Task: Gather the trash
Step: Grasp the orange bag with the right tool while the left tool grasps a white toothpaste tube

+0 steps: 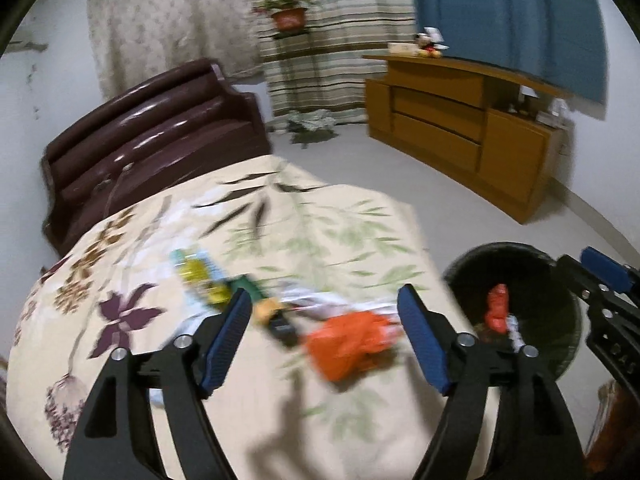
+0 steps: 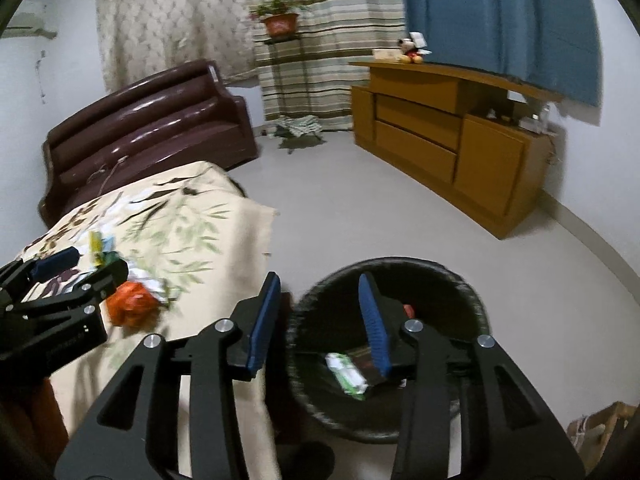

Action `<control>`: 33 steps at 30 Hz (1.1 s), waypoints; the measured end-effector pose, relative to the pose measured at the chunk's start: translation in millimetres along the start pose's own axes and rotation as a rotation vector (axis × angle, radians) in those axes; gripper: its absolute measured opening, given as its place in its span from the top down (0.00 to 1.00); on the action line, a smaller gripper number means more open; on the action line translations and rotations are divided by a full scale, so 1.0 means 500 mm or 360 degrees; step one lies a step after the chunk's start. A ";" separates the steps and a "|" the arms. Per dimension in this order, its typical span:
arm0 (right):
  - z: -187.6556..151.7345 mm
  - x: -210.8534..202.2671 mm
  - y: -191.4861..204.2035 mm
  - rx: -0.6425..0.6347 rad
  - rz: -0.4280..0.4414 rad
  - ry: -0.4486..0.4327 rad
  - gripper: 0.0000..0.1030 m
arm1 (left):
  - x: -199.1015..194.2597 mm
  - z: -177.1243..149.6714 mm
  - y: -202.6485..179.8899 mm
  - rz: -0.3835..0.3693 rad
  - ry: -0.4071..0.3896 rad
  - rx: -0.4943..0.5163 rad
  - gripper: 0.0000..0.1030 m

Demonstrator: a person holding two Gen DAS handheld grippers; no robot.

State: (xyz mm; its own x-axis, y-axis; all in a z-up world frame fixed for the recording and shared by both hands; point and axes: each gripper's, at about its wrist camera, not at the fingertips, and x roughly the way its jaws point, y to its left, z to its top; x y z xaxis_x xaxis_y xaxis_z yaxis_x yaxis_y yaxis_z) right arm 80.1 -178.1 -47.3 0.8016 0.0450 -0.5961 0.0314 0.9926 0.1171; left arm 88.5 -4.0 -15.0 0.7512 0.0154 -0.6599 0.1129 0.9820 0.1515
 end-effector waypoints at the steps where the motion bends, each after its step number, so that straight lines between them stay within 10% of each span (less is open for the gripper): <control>1: 0.001 0.000 0.014 -0.0012 0.0017 0.0001 0.60 | -0.002 -0.002 0.015 0.0021 -0.0001 -0.0015 0.27; 10: 0.004 0.000 0.122 -0.0096 0.0165 0.0021 0.44 | -0.012 -0.041 0.158 0.0204 0.0021 -0.0144 0.26; 33: -0.032 0.091 0.311 -0.0291 0.0219 0.0254 0.44 | 0.013 -0.105 0.305 0.0255 0.0122 -0.0256 0.24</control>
State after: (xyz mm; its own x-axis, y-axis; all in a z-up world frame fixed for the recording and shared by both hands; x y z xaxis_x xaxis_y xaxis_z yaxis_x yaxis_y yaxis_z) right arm 112.1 -20.0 -68.8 0.6861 0.1837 -0.7039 -0.1913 0.9791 0.0690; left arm 76.6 155.7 -34.9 0.6991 0.1816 -0.6916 -0.1133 0.9831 0.1435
